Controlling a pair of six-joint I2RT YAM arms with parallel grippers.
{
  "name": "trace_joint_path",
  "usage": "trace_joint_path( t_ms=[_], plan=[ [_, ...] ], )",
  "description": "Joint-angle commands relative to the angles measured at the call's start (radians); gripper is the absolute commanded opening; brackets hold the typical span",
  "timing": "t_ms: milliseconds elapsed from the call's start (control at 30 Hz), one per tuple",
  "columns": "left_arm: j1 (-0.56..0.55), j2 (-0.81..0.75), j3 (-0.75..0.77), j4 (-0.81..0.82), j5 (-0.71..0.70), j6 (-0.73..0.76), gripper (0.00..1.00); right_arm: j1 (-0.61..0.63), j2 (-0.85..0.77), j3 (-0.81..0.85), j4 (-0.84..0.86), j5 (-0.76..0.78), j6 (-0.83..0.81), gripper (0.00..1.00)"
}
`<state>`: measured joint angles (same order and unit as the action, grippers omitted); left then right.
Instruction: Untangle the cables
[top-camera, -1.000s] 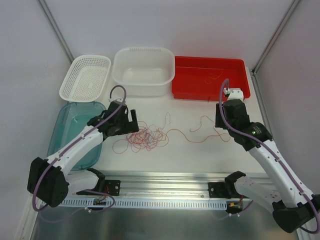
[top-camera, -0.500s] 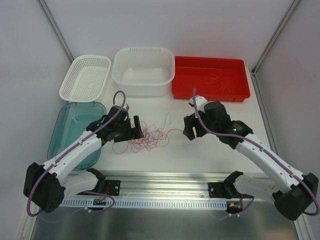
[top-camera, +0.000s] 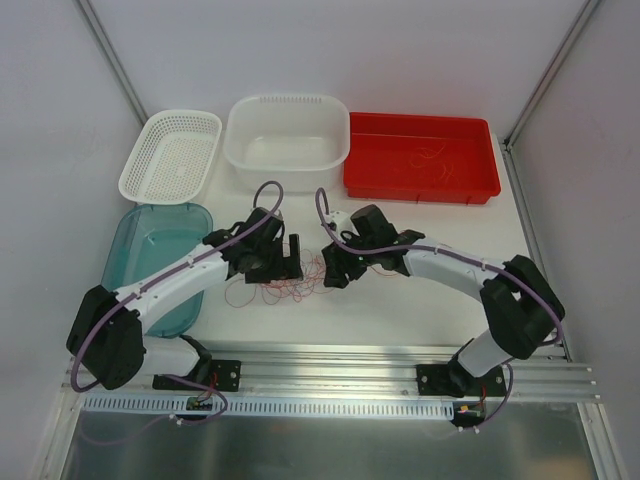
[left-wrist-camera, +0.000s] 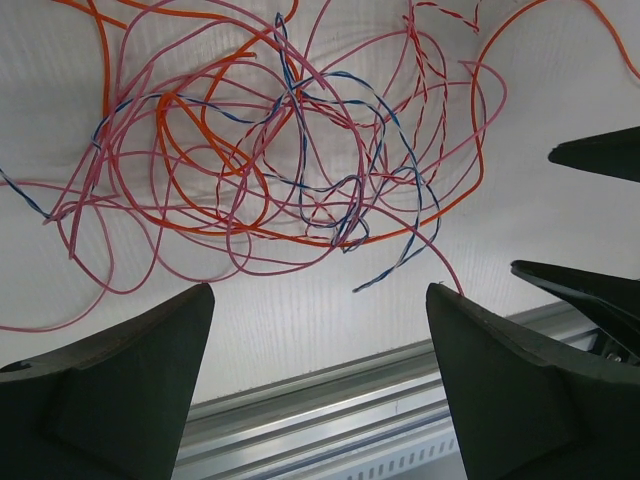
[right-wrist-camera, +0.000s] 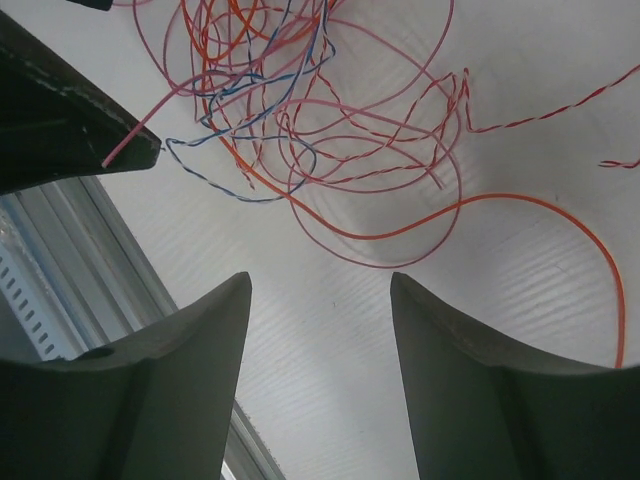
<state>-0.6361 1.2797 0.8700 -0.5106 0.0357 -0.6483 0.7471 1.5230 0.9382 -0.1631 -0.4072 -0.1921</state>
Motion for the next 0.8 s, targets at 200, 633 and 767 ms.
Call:
trace_joint_path(
  t_ms=[200, 633, 767],
  plan=[
    [-0.017, 0.110, 0.080, 0.014, -0.057, -0.020, 0.86, 0.005, 0.154, 0.060, 0.160, -0.084, -0.023, 0.61],
    [-0.019, 0.194, 0.087, 0.030, -0.097, -0.017, 0.84, 0.005, 0.204, 0.062, 0.241, -0.131, -0.006, 0.32],
    [-0.017, 0.234, 0.092, 0.035, -0.105, -0.017, 0.84, 0.005, 0.157, 0.030, 0.231, -0.142, 0.000, 0.13]
  ],
)
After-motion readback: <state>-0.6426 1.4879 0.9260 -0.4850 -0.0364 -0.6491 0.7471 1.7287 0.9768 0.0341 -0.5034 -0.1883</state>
